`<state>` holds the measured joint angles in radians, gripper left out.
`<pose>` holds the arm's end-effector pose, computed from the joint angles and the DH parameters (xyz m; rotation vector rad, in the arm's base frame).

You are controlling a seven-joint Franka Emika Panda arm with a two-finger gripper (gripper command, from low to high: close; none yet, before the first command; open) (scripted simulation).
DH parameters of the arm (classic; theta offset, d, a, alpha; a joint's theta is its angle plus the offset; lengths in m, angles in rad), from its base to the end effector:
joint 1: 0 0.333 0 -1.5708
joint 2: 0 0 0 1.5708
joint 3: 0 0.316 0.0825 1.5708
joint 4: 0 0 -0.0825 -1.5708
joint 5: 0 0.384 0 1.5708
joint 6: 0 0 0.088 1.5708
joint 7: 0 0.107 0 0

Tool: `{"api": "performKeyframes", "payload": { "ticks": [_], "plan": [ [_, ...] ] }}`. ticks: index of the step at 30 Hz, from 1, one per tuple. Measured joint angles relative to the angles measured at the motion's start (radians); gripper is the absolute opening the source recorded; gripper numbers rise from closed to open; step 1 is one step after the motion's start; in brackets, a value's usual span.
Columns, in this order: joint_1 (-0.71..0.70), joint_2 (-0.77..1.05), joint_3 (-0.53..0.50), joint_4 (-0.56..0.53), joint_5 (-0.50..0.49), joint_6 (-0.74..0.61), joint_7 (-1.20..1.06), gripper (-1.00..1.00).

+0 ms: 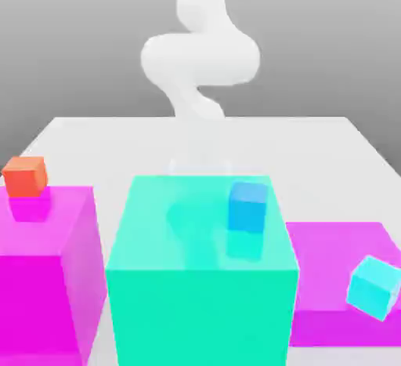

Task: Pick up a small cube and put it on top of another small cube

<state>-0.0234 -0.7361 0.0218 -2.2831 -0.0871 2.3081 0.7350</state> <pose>0.3685 0.0009 0.6974 -2.5926 0.9516 -1.0826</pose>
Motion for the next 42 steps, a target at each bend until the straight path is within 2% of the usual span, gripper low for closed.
{"api": "performKeyframes", "payload": {
  "ticks": [5,12,17,22,32,37,42],
  "plan": [
    [-0.094,0.171,0.010,0.031,-0.237,0.010,-0.164,0.00],
    [-0.197,0.412,-0.035,0.073,-0.529,0.020,-0.428,0.00],
    [-0.254,0.578,-0.097,0.097,-0.685,0.049,-0.653,0.00],
    [-0.350,0.736,-0.154,0.112,-0.798,0.111,-0.893,0.00],
    [-0.561,0.969,-0.273,-0.022,-0.804,0.313,-0.984,0.00],
    [-0.666,1.047,-0.303,-0.157,-0.662,0.421,-0.891,0.00],
    [-0.660,1.015,-0.280,-0.243,-0.500,0.429,-0.695,0.00]
  ]
}}
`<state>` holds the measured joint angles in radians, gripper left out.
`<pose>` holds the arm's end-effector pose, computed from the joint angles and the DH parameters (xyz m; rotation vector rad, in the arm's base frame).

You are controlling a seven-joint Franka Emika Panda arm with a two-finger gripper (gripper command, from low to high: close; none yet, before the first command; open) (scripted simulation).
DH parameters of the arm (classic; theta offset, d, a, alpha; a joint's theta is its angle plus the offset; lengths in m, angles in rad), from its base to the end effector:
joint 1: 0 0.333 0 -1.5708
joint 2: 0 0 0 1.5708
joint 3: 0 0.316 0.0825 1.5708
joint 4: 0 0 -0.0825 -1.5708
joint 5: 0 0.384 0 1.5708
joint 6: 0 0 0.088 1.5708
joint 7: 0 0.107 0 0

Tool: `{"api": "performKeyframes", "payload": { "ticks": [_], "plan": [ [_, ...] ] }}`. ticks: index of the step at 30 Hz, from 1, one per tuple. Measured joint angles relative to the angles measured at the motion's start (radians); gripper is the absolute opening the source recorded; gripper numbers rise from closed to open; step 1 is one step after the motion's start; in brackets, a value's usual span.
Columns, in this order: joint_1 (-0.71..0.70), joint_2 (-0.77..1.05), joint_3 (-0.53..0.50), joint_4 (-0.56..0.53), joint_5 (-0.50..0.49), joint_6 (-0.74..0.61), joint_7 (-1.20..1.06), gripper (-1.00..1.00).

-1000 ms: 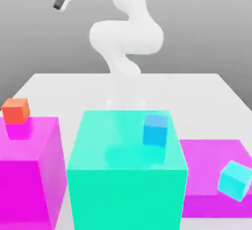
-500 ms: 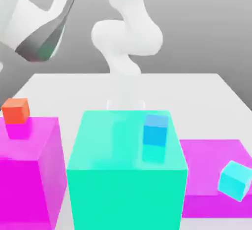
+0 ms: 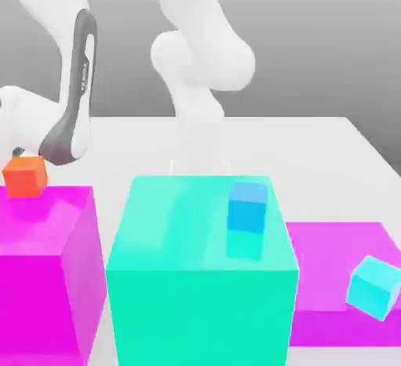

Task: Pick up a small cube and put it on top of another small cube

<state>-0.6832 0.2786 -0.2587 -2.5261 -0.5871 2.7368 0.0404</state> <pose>0.2742 -0.3530 0.1669 2.8434 -0.6121 -0.2771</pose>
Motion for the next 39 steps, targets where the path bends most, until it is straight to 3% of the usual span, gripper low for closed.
{"api": "performKeyframes", "payload": {
  "ticks": [15,24,27,32,33,39],
  "plan": [
    [0.089,-0.174,0.037,-0.237,0.419,0.037,0.739,0.00],
    [0.115,-0.309,0.034,-0.398,0.550,0.134,1.258,0.00],
    [0.108,-0.248,0.053,-0.395,0.616,0.213,1.248,0.00],
    [-0.018,-0.075,0.213,-0.365,0.732,0.359,1.167,0.00],
    [-0.043,-0.045,0.237,-0.360,0.734,0.383,1.163,-1.00],
    [-0.055,-0.031,0.249,-0.358,0.732,0.397,1.165,-1.00]
  ]
}}
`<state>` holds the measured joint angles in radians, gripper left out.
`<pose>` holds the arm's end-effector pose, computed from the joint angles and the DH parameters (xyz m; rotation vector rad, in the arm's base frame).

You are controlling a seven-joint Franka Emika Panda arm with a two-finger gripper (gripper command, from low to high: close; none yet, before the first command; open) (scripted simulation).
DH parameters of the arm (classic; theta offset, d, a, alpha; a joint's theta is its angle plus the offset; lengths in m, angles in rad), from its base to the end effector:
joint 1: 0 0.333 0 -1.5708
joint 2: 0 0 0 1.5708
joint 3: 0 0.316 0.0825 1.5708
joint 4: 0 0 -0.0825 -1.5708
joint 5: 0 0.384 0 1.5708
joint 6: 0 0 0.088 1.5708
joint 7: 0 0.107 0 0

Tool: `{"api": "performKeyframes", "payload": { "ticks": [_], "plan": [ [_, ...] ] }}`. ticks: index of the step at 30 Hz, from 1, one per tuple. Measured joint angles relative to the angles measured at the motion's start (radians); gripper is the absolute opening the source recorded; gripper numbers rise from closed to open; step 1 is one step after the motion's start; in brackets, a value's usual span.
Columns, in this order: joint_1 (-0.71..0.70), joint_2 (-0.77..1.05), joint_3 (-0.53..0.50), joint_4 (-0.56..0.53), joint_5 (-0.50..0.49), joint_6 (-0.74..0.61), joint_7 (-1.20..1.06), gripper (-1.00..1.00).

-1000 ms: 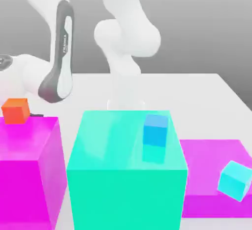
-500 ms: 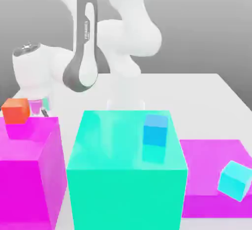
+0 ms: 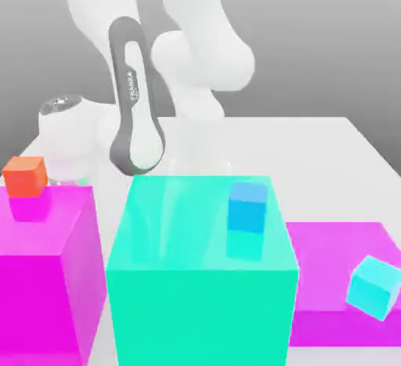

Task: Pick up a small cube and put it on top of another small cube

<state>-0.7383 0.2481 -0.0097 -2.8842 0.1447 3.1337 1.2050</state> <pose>0.2337 -0.2346 0.1290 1.5663 -2.7224 0.0028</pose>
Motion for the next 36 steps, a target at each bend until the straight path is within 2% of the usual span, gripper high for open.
{"api": "performKeyframes", "payload": {
  "ticks": [3,9,11,15,17,19,22,31,34,36],
  "plan": [
    [0.033,-0.063,-0.037,-0.010,-0.024,-0.053,0.021,-1.00],
    [0.041,-0.271,-0.081,-0.049,-0.152,-0.222,0.109,-1.00],
    [0.047,-0.283,-0.091,-0.029,-0.122,-0.276,0.046,-1.00],
    [-0.020,-0.252,-0.158,0.069,0.016,-0.416,-0.144,-1.00],
    [-0.059,-0.255,-0.178,0.127,0.040,-0.499,-0.188,-1.00],
    [-0.095,-0.264,-0.169,0.187,0.054,-0.585,-0.218,-1.00],
    [-0.076,-0.282,-0.165,0.278,0.074,-0.715,-0.261,-1.00],
    [0.004,-0.471,-0.066,0.513,-0.027,-1.077,-0.121,-1.00],
    [0.032,-0.549,0.013,0.546,-0.081,-1.135,-0.028,-1.00],
    [0.045,-0.571,0.054,0.525,-0.108,-1.105,0.021,-1.00]
  ]
}}
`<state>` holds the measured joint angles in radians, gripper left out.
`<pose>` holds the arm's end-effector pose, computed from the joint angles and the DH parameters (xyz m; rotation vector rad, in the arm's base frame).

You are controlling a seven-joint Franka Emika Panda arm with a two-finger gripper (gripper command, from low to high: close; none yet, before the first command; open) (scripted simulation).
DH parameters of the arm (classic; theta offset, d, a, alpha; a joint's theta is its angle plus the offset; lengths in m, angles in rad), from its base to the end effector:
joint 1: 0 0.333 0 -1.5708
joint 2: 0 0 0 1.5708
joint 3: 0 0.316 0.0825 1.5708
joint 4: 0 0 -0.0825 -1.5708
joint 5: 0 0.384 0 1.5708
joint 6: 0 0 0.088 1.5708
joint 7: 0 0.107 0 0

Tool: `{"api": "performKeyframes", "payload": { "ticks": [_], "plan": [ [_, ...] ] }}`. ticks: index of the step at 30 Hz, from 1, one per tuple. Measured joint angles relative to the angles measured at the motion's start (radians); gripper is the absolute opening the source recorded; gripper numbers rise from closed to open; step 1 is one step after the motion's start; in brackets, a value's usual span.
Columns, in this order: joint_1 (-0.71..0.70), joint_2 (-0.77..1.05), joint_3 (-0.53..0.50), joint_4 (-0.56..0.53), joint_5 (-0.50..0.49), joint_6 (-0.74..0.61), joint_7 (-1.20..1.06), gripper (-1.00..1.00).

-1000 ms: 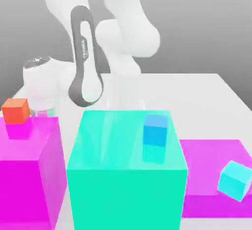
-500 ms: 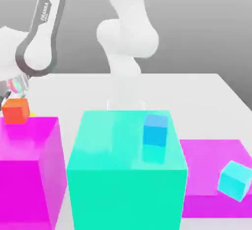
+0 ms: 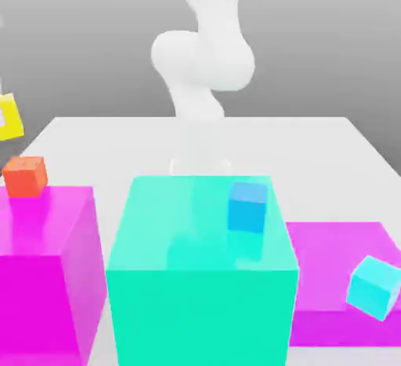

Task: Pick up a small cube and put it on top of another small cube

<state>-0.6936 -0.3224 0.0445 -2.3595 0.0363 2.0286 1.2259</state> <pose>0.3564 -0.2670 0.4520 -1.8267 2.5371 0.0212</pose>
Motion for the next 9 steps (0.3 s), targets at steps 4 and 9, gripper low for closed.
{"api": "performKeyframes", "payload": {
  "ticks": [4,9],
  "plan": [
    [0.001,0.042,0.018,-0.088,-0.008,0.139,0.015,1.00],
    [0.001,0.042,0.018,-0.088,-0.008,0.139,0.015,1.00]
  ]
}}
